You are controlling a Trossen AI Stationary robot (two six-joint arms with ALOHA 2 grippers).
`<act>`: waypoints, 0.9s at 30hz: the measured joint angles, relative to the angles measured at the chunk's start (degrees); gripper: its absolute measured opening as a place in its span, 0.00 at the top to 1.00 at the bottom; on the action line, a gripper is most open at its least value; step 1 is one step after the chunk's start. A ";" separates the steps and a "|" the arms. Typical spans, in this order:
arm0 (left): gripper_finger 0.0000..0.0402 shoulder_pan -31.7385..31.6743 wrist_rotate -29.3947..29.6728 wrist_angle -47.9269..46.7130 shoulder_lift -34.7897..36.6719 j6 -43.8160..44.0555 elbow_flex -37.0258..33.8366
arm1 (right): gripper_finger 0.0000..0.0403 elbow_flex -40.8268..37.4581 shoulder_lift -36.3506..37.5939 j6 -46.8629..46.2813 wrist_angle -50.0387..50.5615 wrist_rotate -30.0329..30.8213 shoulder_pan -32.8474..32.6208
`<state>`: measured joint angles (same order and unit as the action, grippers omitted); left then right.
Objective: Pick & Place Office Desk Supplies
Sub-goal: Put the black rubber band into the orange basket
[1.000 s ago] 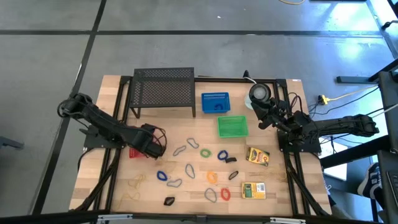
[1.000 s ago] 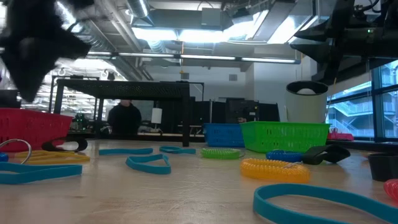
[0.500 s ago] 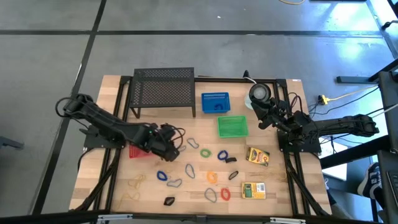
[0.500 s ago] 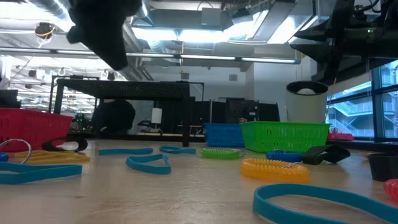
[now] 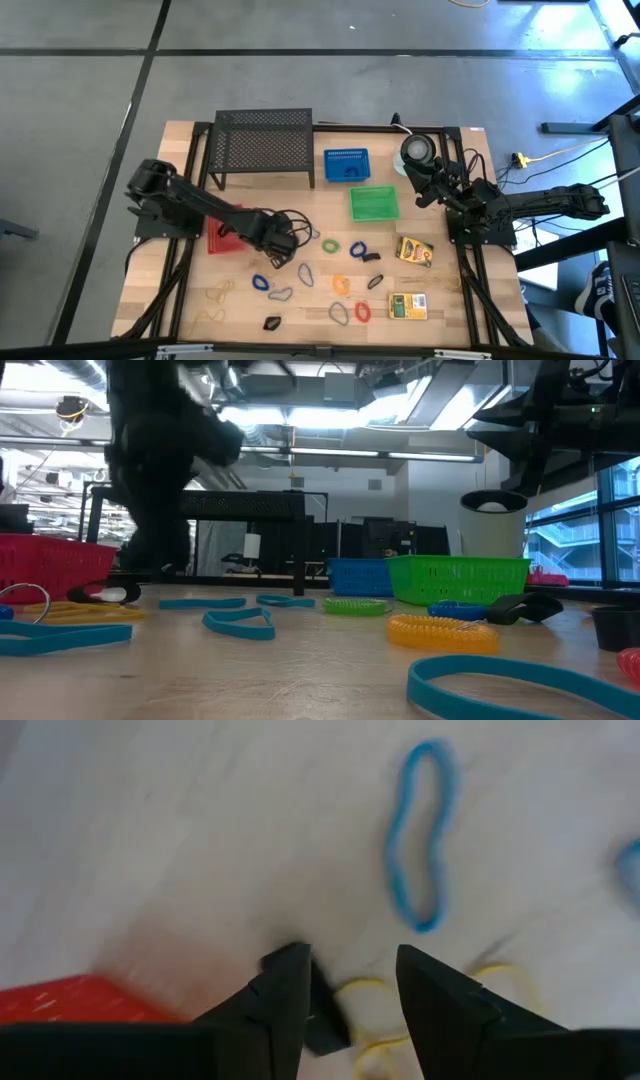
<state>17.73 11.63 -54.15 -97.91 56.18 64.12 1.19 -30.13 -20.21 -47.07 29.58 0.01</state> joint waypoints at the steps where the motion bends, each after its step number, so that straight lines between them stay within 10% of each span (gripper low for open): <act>1: 0.64 -0.22 -0.25 -1.01 -0.54 0.02 0.00 | 0.59 0.00 0.00 0.00 0.00 0.00 0.00; 27: 0.64 0.24 -1.24 -5.62 -2.78 4.77 0.00 | 0.59 0.00 0.00 1.44 0.00 0.00 0.02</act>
<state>17.97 10.39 -59.77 -100.68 60.95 64.12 1.19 -30.13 -18.77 -47.07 29.58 0.03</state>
